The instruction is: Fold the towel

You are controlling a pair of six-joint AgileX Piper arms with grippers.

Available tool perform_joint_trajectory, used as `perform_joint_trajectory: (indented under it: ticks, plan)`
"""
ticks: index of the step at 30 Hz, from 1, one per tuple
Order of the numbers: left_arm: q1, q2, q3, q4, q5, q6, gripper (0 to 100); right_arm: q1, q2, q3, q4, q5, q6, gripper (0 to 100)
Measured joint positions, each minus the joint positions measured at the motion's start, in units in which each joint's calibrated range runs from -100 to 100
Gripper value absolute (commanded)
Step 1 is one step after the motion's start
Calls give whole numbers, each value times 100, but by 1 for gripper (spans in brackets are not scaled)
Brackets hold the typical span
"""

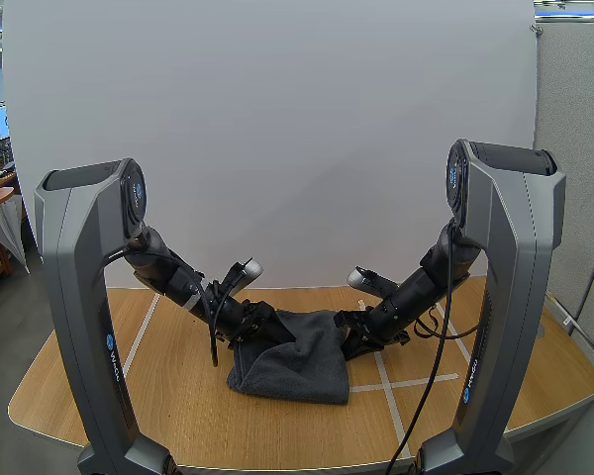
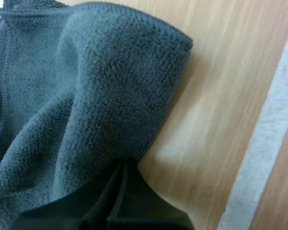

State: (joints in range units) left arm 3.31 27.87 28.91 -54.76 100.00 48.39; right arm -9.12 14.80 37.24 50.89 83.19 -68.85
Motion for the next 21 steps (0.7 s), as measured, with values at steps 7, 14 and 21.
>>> perform_joint_trajectory:
  ticks: [7, 14, 21]
  plan:
    - [-88, 0, 0, -47, 0, 11, 100, 0, 0, 0, 0, 0, 0, 0]
    - [-95, 26, 0, -70, 0, 20, 0, 0, 12, 0, 0, 109, 0, 0]
    - [-95, 79, 0, -70, -106, 38, 0, 0, 24, 0, 0, 185, 0, 0]
